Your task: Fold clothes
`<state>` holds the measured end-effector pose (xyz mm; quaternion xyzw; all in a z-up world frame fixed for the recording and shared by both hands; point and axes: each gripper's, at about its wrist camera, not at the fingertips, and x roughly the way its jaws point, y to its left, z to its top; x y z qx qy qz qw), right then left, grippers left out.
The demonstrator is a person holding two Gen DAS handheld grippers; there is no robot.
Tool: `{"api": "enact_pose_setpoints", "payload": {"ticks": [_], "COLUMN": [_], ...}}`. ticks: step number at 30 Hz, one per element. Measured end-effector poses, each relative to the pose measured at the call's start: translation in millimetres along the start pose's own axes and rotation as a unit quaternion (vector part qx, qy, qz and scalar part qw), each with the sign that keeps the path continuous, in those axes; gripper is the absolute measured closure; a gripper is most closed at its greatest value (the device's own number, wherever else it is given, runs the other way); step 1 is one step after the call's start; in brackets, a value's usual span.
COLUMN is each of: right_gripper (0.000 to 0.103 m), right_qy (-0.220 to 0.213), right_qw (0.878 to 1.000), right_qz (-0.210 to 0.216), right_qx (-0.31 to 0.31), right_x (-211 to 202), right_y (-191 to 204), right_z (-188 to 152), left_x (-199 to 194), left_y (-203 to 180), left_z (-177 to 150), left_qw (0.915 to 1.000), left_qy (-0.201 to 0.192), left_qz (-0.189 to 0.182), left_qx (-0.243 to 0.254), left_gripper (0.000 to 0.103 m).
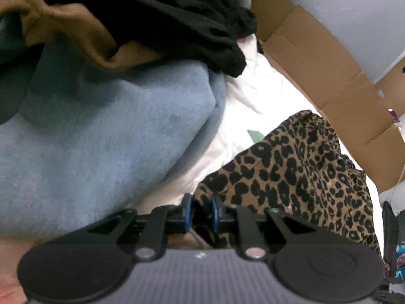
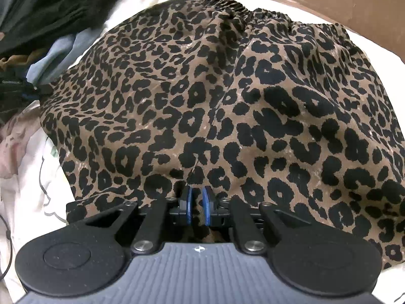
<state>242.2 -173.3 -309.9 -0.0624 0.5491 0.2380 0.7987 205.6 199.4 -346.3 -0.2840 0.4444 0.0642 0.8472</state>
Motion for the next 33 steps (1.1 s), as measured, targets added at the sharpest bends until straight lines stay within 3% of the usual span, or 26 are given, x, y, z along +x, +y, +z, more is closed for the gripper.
{"api": "enact_pose_setpoints", "payload": {"ticks": [7, 10, 15, 19, 27, 28, 31, 33], "right_gripper": [0.088, 0.087, 0.087, 0.086, 0.086, 0.084, 0.062, 0.058], "right_qy": [-0.03, -0.039, -0.012, -0.002, -0.05, -0.056, -0.086, -0.105], "right_qw": [0.999, 0.999, 1.0, 0.999, 0.995, 0.994, 0.993, 0.992], "right_qz": [0.027, 0.032, 0.023, 0.036, 0.057, 0.062, 0.054, 0.059], "right_qx": [0.016, 0.01, -0.003, 0.023, 0.063, 0.065, 0.059, 0.046], "right_x": [-20, -23, -4, 2, -24, -27, -37, -45], "right_y": [1, 4, 9, -1, -7, -7, -1, 4], "right_z": [7, 11, 11, 8, 13, 14, 18, 24], "left_x": [2, -2, -18, -36, -60, -63, -71, -71], "left_y": [0, 0, -7, -20, -60, -66, -82, -95], "left_z": [-2, -1, 0, 2, 7, 7, 8, 6], "left_qw": [1.0, 0.9999, 0.9995, 0.9987, 0.9962, 0.9958, 0.9943, 0.9935], "left_qy": [-0.005, -0.008, -0.022, -0.035, -0.038, -0.038, -0.038, -0.032], "left_qz": [-0.006, -0.01, -0.022, -0.037, -0.065, -0.068, -0.078, -0.086], "left_qx": [0.0, -0.004, -0.004, 0.007, 0.043, 0.048, 0.061, 0.068], "left_gripper": [0.087, 0.093, 0.097, 0.098, 0.098, 0.098, 0.098, 0.098]}}
